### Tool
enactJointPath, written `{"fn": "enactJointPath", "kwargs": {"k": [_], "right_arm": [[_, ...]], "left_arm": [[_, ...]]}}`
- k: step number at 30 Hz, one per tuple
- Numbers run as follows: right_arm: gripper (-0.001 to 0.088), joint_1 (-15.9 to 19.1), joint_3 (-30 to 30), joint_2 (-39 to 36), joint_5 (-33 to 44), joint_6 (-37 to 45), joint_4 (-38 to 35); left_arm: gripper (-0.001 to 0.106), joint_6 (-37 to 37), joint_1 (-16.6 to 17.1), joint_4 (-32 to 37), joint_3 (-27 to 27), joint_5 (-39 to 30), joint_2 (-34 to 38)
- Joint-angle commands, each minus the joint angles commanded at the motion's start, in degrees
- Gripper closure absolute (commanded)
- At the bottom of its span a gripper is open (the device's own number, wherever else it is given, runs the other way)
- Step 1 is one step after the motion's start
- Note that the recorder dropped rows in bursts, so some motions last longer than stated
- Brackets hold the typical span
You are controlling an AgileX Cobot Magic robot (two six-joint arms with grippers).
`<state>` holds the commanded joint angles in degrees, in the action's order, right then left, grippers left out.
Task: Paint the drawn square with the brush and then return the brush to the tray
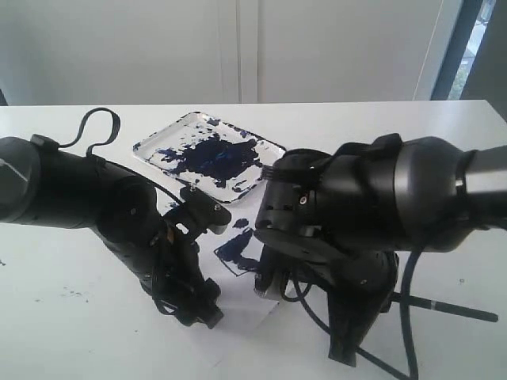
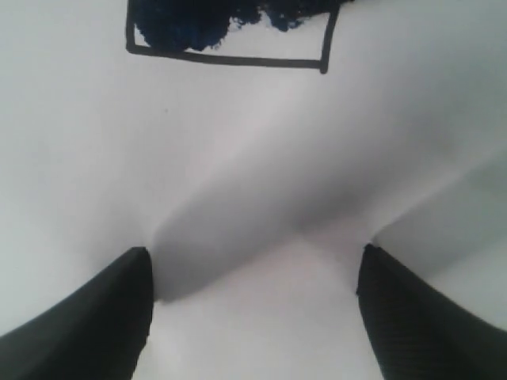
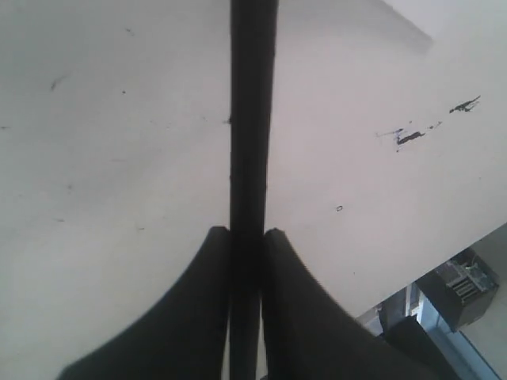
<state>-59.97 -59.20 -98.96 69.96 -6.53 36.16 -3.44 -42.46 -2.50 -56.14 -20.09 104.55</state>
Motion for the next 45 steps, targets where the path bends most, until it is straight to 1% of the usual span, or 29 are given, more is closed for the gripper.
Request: {"fn": "enactJointPath", "kwargs": {"k": [2,3,5,7,14,16,23,30,34,39,45], "right_arm": [[0.0868,0.0,0.0,0.0,0.0,-2.84,3.95],[0.0868,0.0,0.0,0.0,0.0,-2.84,4.32],[0.0868,0.0,0.0,0.0,0.0,-2.84,3.39],[0.0868,-0.1,0.0,0.24,0.0,-2.29,0.86],[0.0868,-3.09,0.0,0.09,0.0,-1.16,1.43],[0.0868,-3.57,0.0,-0.15,0.0,-1.16,3.38],[0.0868,-3.57,0.46,-0.66,0.0,-1.38,12.71],[0.0868,-3.57,6.04,-1.12,0.0,-1.78,22.77],[0.0868,-3.57,8.79,-1.23,0.0,-7.61,29.23],[0.0868,-4.11,9.3,-1.23,0.0,-10.54,30.7],[0.0868,-7.62,9.3,-2.58,0.0,-11.87,31.11]], "left_arm": [[0.03,0.0,0.0,0.0,0.0,0.0,0.0],[0.03,0.0,0.0,0.0,0.0,0.0,0.0],[0.03,0.0,0.0,0.0,0.0,0.0,0.0],[0.03,0.0,0.0,0.0,0.0,0.15,0.0],[0.03,0.0,0.0,0.0,0.0,0.5,0.0],[0.03,0.0,0.0,0.0,0.0,0.5,0.0],[0.03,0.0,0.0,0.0,0.0,0.38,0.0],[0.03,0.0,0.0,0.0,0.0,0.38,0.0],[0.03,0.0,0.0,0.0,0.0,0.38,0.0],[0.03,0.0,0.0,0.0,0.0,0.63,0.0],[0.03,0.0,0.0,0.0,0.0,0.73,0.0]]}}
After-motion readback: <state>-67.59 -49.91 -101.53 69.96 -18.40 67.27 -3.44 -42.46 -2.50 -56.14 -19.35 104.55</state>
